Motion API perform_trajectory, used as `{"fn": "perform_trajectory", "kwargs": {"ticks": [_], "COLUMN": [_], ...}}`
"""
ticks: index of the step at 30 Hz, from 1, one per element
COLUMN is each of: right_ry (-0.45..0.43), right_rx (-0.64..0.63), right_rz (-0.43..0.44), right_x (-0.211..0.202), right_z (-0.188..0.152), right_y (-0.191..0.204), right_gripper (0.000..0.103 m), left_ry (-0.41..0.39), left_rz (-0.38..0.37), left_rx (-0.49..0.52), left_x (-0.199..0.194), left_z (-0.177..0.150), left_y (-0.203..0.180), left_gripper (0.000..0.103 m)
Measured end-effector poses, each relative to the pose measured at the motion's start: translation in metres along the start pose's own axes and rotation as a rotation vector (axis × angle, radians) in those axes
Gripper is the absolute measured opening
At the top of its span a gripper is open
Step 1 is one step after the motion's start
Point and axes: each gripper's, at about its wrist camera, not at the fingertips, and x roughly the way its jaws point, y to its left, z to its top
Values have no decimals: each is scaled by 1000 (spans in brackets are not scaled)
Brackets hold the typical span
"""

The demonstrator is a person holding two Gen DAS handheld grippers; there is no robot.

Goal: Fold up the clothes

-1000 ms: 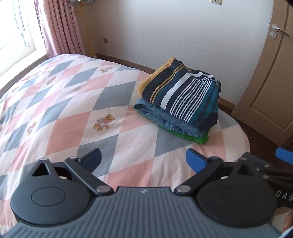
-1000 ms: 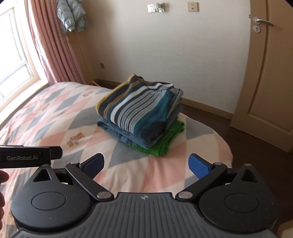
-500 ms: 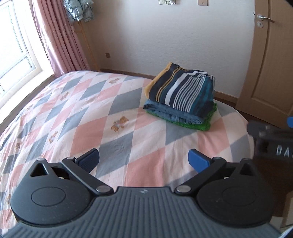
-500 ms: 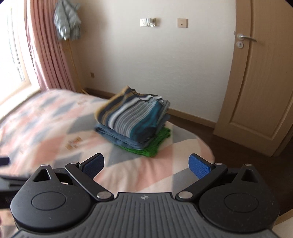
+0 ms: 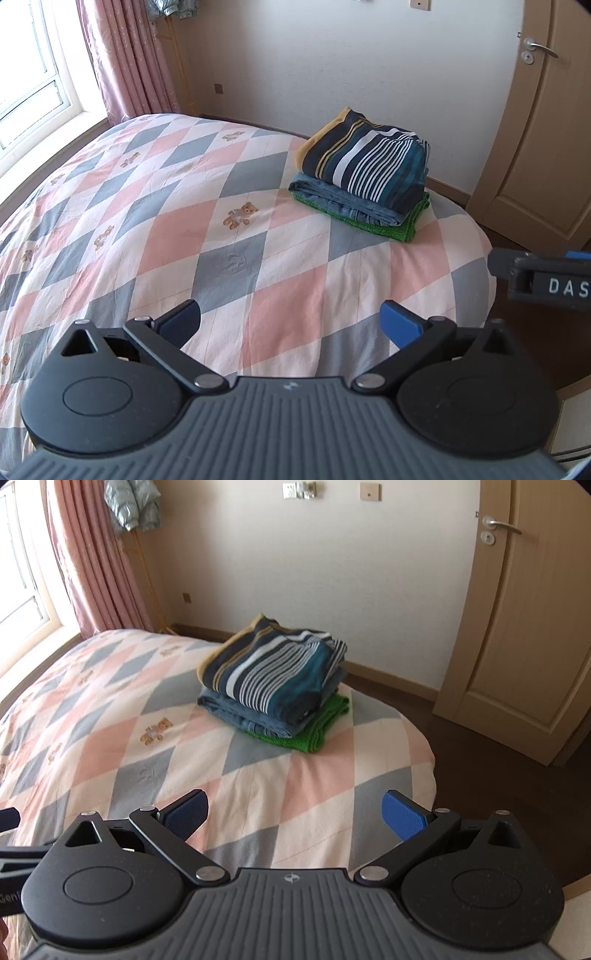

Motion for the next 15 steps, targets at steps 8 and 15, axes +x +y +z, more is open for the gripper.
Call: {"fn": "perform_trajectory", "kwargs": {"ticks": [8, 15], "right_ry": [44, 86], "right_rx": [-5, -22], "right_rz": [0, 4], "right_x": [26, 58], "right_z": [12, 32], "right_y": [-12, -19], "right_gripper": [103, 103], "left_ry": [33, 64], "left_rz": [8, 18], "left_rx": [-5, -11], "left_x": [25, 55], "left_z": [13, 33], "left_y": [-9, -18], "left_gripper": [102, 102]}}
